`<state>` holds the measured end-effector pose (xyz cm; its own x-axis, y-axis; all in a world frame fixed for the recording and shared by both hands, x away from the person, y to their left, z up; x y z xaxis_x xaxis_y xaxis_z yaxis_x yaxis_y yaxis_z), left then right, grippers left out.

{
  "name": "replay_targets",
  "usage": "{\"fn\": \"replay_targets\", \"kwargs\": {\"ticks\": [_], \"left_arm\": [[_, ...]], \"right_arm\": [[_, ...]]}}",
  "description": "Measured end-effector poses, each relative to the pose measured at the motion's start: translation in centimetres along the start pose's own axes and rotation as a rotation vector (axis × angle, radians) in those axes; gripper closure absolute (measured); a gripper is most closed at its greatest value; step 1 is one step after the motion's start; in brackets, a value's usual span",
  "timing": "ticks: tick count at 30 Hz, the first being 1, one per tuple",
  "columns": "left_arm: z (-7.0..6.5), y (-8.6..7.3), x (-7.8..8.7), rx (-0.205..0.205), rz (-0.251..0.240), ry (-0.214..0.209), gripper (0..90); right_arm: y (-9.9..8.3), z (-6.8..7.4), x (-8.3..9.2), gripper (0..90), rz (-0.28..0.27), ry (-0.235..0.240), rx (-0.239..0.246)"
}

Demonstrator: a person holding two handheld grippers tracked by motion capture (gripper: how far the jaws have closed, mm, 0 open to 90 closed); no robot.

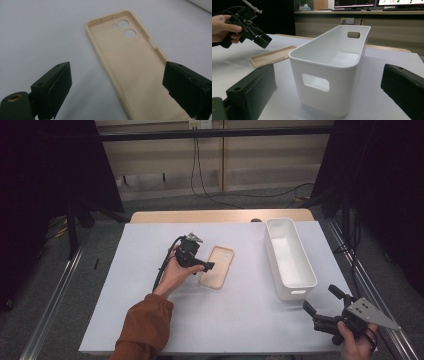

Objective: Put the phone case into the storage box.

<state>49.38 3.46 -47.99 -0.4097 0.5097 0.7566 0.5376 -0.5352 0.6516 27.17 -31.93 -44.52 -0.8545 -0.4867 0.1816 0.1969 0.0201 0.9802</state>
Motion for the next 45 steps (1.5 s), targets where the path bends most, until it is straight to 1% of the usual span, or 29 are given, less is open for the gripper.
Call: {"fn": "replay_targets", "kwargs": {"ticks": [2,6,8,10,12,13,15,16,17,18,19,23,24,27,28,29,30,32,35,39,41,45], "left_arm": [[0.0,-0.2,-0.2,-0.005,0.028,-0.001,10.5],[-0.1,-0.3,-0.2,-0.012,0.042,-0.002,14.3],[-0.2,-0.3,-0.3,-0.026,0.056,0.011,17.9],[-0.2,-0.4,-0.3,-0.029,0.066,0.003,20.1],[-0.3,-0.4,-0.4,-0.020,0.071,-0.014,23.8],[-0.2,-0.5,-0.5,-0.019,0.079,-0.011,25.4],[-0.3,-0.6,-0.7,-0.011,0.091,-0.023,27.5],[-0.3,-0.6,-0.7,-0.016,0.098,-0.022,29.8],[-0.4,-0.7,-0.8,-0.011,0.101,-0.013,29.9],[-0.4,-0.7,-0.9,-0.016,0.108,-0.016,30.0],[-0.5,-0.8,-1.0,-0.019,0.117,-0.014,32.2],[-0.6,-0.9,-1.3,-0.006,0.129,-0.015,37.9],[-0.6,-0.9,-1.3,-0.009,0.138,-0.013,38.6],[-0.6,-0.9,-1.4,-0.005,0.139,0.001,42.1],[-0.6,-0.9,-1.4,-0.004,0.139,-0.001,43.7],[-0.6,-0.9,-1.4,0.007,0.136,0.005,45.0],[-0.5,-0.8,-1.4,0.009,0.134,0.015,47.9],[-0.4,-0.9,-1.3,0.006,0.140,0.020,50.2],[-0.5,-0.8,-1.4,0.007,0.143,0.038,52.7],[-0.6,-0.8,-1.4,0.005,0.150,0.038,55.8],[-0.7,-0.7,-1.3,0.003,0.150,0.026,61.7],[-0.7,-0.7,-1.4,0.012,0.155,0.028,62.6]], "right_arm": [[0.0,0.0,0.0,0.0,0.000,0.001,-0.001],[0.0,0.0,0.0,0.0,0.000,0.003,0.000],[0.0,0.0,0.0,0.0,-0.001,0.001,-0.005],[0.0,0.0,0.0,0.0,-0.002,0.003,-0.004],[0.0,0.1,0.0,0.0,0.000,0.003,-0.001],[0.0,0.1,0.0,0.0,0.000,0.003,-0.001],[0.0,0.0,0.0,0.0,-0.001,0.002,-0.003],[0.0,0.0,0.0,0.0,-0.001,0.002,-0.003],[0.0,0.0,0.0,0.0,-0.001,0.003,-0.003],[0.0,0.0,0.0,0.0,-0.001,0.003,-0.004],[0.0,0.0,0.0,0.0,0.000,0.003,-0.004],[0.0,0.0,0.0,0.0,0.001,0.005,0.001],[0.0,0.0,0.0,0.0,0.001,0.005,0.000],[0.0,0.0,0.0,0.0,0.001,0.004,0.001],[0.0,0.0,0.0,0.0,0.001,0.005,0.001],[0.0,0.0,0.0,0.0,0.001,0.005,0.000],[0.0,0.0,0.0,0.0,0.001,0.004,0.001],[0.0,0.1,0.0,0.0,0.002,0.005,0.002],[0.0,0.0,0.0,0.0,0.002,0.005,0.002],[0.0,0.1,0.0,0.0,0.001,0.006,0.002],[0.0,0.1,0.0,0.0,0.001,0.007,0.002],[0.0,0.1,0.0,0.0,0.000,0.007,0.001]]}}
Point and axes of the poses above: each handheld gripper's, and its own axes: x roughly backward along the jaws, y roughly out of its top, z roughly to its left, the point moved 6 cm from there along -x, roughly forward along the jaws, and after that the axes turned 6 degrees about y, right-handed, at the moved point
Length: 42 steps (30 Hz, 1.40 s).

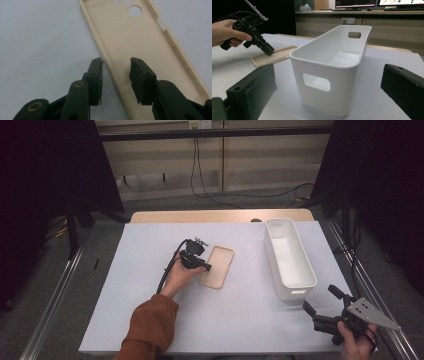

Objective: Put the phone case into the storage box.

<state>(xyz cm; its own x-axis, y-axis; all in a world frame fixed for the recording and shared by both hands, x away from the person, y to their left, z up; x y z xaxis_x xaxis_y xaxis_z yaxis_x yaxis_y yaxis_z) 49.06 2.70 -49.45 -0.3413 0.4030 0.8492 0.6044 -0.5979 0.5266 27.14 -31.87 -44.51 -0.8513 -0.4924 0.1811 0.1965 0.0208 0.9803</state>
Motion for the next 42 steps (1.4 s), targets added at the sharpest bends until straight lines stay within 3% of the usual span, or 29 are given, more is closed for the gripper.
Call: {"fn": "replay_targets", "kwargs": {"ticks": [20,31,35,38,42], "left_arm": [[0.36,0.04,0.05,0.037,0.017,-0.029,75.0],[0.39,0.07,0.11,0.036,0.031,-0.019,79.7],[0.32,0.13,0.05,0.059,0.026,-0.022,83.4],[0.21,0.18,0.09,0.038,0.030,-0.001,84.6],[0.29,0.16,0.08,0.045,0.032,-0.011,85.5]], "right_arm": [[0.01,0.06,-0.13,0.0,-0.002,0.004,-0.001],[0.03,0.01,-0.02,0.0,-0.003,0.001,-0.002],[0.02,0.04,-0.01,0.0,-0.001,0.003,0.000],[0.03,0.04,-0.01,0.0,-0.002,0.002,0.001],[0.02,0.04,-0.04,0.0,-0.001,0.002,0.001]]}}
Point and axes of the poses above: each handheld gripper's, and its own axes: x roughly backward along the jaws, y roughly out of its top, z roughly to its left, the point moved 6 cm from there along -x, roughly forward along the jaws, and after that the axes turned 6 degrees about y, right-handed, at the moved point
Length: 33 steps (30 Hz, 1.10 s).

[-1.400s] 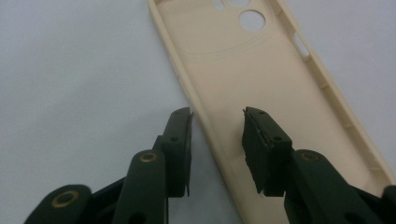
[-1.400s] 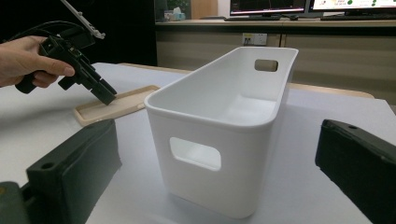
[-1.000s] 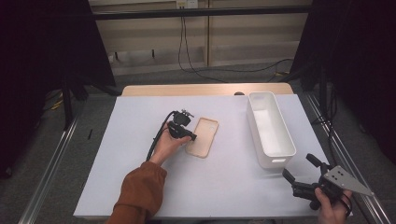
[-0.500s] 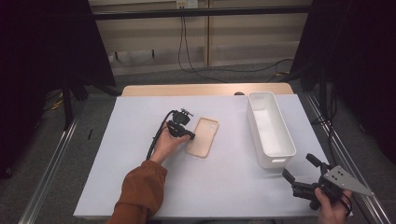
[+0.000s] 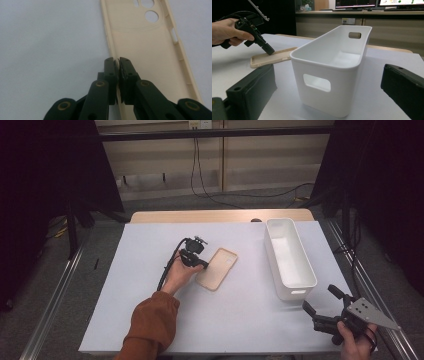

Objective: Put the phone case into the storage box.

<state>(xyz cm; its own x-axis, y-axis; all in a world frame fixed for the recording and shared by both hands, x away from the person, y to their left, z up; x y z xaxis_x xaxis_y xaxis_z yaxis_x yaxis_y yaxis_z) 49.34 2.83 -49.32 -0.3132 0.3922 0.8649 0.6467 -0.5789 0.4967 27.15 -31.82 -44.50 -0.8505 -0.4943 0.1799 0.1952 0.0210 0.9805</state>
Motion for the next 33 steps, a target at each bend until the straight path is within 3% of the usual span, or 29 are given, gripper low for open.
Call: {"fn": "replay_targets", "kwargs": {"ticks": [11,18,23,33], "left_arm": [[0.16,-0.10,-0.01,0.003,-0.021,-0.013,87.3],[-0.09,-0.15,0.04,-0.013,-0.031,0.012,87.6],[-0.04,-0.21,0.09,-0.012,-0.038,0.003,87.7],[0.41,-0.30,0.49,0.025,-0.065,0.003,87.7]], "right_arm": [[-0.01,-0.02,0.01,0.0,0.001,0.001,0.002],[-0.01,-0.05,0.02,0.0,0.000,-0.001,0.000],[0.00,-0.03,0.05,0.0,-0.001,-0.001,0.000],[-0.02,-0.04,-0.02,0.0,-0.001,-0.001,-0.004]]}}
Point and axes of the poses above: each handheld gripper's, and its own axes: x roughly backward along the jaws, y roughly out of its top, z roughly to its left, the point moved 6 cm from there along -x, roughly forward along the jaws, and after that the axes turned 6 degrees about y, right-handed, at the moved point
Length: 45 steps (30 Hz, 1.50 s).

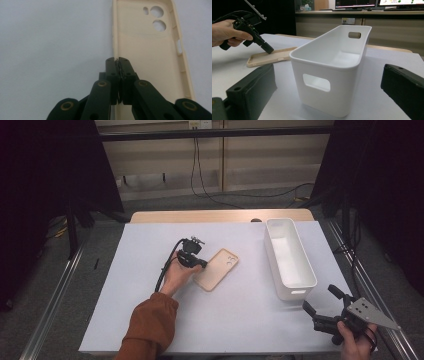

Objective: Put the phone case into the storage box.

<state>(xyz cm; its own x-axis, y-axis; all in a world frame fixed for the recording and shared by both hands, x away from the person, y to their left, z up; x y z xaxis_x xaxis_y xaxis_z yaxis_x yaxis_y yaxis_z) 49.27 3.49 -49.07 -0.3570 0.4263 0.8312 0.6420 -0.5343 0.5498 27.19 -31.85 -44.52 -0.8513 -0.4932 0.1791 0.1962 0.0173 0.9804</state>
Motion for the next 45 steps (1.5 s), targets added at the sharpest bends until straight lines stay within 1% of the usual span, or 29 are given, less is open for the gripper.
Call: {"fn": "replay_targets", "kwargs": {"ticks": [5,7,9,14,15,18,19,20,22,24,26,27,32,34,36,37,40,41,44,45], "left_arm": [[0.3,0.0,0.5,0.016,-0.024,-0.002,87.7],[0.5,0.1,0.8,0.012,-0.031,0.002,87.7],[0.5,0.2,1.1,0.023,-0.057,0.004,87.7],[0.4,0.3,1.8,0.036,-0.104,0.009,87.7],[0.3,0.3,1.9,0.040,-0.113,0.003,87.7],[0.3,0.3,2.3,0.032,-0.135,0.008,87.7],[0.2,0.3,2.5,0.035,-0.152,0.009,87.7],[0.2,0.3,2.6,0.030,-0.153,0.007,87.7],[0.1,0.3,2.8,0.033,-0.169,0.011,87.7],[0.2,0.2,3.0,0.038,-0.186,0.029,87.7],[0.1,0.2,3.2,0.047,-0.200,0.027,87.7],[0.2,0.2,3.3,0.044,-0.211,0.035,87.7],[0.2,0.1,3.8,0.044,-0.258,0.048,87.7],[0.1,0.0,4.0,0.059,-0.273,0.044,87.7],[0.2,-0.1,4.3,0.042,-0.284,0.053,87.7],[0.0,-0.1,4.4,0.048,-0.293,0.048,87.7],[-0.2,-0.1,5.1,0.035,-0.325,0.050,87.7],[-0.4,-0.2,5.2,0.038,-0.332,0.046,87.7],[-0.5,-0.3,5.7,0.023,-0.346,0.054,87.7],[-0.6,-0.3,5.8,0.026,-0.353,0.051,87.7]], "right_arm": [[0.0,0.0,0.0,0.0,0.000,0.000,0.000],[0.0,0.0,0.0,0.0,0.000,-0.001,-0.001],[0.0,0.0,0.0,0.0,0.000,-0.001,0.000],[0.0,0.0,0.0,0.0,0.000,-0.002,0.002],[0.0,0.0,0.0,0.0,0.000,-0.002,0.002],[0.0,0.0,0.0,0.0,0.000,-0.002,0.002],[0.0,0.0,0.0,0.0,0.000,-0.002,0.002],[0.0,-0.1,0.0,0.0,0.000,-0.003,0.002],[0.0,-0.1,0.0,0.0,0.000,-0.002,0.002],[0.0,-0.1,0.0,0.0,0.000,-0.003,0.003],[0.0,0.0,0.0,0.0,0.001,-0.002,0.002],[0.0,0.0,0.0,0.0,0.000,-0.003,0.002],[0.0,0.0,0.0,0.0,0.001,-0.001,0.002],[0.0,0.0,0.0,0.0,0.001,-0.002,0.001],[0.0,0.0,0.0,0.0,-0.001,-0.002,-0.003],[0.0,0.0,0.0,0.0,-0.001,-0.003,-0.003],[0.0,0.0,0.0,0.0,-0.002,-0.004,-0.001],[0.0,0.0,0.0,0.0,-0.001,-0.003,0.000],[0.0,0.0,0.0,0.0,-0.001,-0.003,0.001],[0.0,0.0,0.0,0.0,0.000,-0.003,0.003]]}}
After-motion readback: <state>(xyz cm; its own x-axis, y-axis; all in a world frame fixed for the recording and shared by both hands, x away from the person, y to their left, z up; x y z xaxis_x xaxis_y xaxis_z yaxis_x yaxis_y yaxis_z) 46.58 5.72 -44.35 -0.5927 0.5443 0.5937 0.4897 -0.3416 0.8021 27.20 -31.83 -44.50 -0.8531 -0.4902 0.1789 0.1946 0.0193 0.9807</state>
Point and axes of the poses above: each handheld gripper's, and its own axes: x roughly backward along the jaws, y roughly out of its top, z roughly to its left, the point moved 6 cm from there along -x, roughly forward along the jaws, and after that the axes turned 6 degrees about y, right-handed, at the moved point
